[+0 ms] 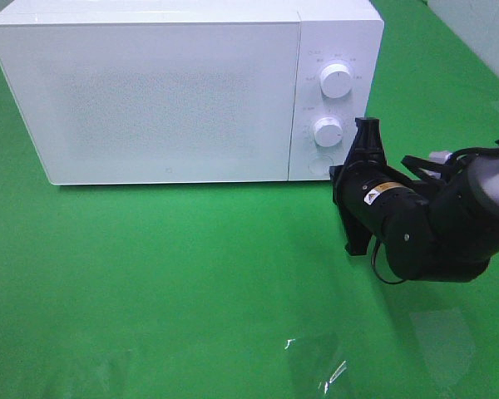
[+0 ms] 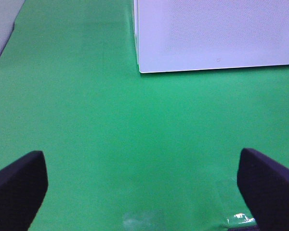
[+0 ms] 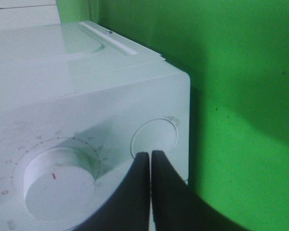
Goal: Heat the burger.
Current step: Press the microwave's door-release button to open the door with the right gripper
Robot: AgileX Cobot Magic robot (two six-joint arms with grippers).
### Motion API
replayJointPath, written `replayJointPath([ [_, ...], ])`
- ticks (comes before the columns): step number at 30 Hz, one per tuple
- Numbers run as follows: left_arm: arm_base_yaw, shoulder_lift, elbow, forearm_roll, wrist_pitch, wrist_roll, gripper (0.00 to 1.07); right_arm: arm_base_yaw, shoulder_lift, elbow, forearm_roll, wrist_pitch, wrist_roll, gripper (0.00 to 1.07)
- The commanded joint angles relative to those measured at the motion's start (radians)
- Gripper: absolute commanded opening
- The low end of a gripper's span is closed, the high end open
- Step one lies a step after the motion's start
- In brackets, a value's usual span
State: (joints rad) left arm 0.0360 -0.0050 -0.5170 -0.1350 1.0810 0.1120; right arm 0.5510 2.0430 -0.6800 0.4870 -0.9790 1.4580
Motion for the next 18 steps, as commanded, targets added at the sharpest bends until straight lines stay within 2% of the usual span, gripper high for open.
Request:
replayJointPath([
  [1, 0.002, -0.018, 0.001, -0.001, -0.012, -0.003, 1.0, -0.006, 0.022, -0.041, -0.019, 0.031, 0.002, 0.0],
  [18, 0.002, -0.018, 0.001, -0.001, -0.012, -0.003, 1.0, -0.03, 0.121, -0.18, -0.008, 0.046, -0.023, 0.0],
])
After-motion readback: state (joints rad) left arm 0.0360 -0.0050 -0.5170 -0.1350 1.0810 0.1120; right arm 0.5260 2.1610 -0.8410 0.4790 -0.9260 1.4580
